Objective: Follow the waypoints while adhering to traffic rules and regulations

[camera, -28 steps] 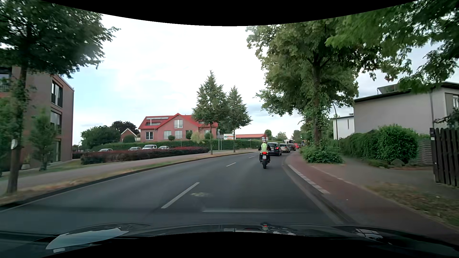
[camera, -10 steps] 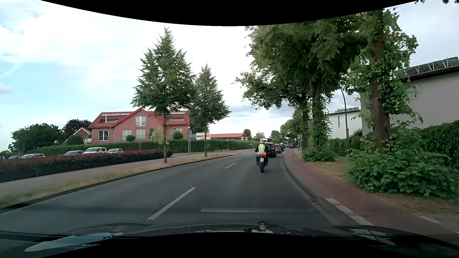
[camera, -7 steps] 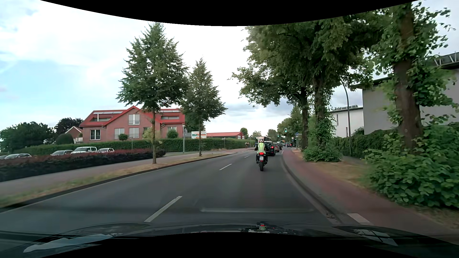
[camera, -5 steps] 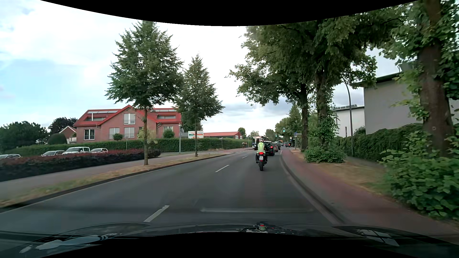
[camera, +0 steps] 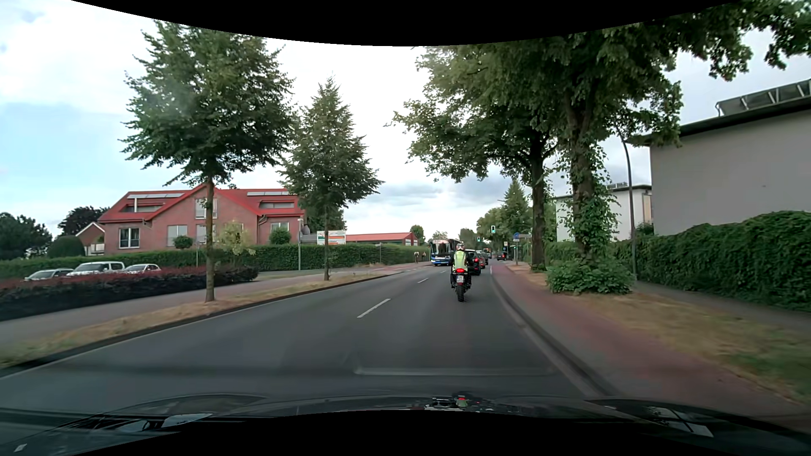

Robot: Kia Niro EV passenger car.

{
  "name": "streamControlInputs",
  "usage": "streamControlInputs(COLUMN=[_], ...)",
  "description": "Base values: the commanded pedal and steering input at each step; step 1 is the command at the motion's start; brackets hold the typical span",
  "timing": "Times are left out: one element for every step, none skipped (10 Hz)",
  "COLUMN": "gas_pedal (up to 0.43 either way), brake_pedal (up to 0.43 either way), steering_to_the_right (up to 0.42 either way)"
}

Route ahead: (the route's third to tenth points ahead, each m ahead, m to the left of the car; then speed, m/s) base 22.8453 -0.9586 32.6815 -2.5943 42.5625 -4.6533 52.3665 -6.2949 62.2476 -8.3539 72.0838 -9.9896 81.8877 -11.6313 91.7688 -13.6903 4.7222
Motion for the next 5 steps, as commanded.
streamControlInputs(gas_pedal=[0.138,0.138,0.138,0.138,0.138], brake_pedal=[0.0,0.0,0.0,0.0,0.0], steering_to_the_right=[0.049,0.049,0.049,0.049,0.049])
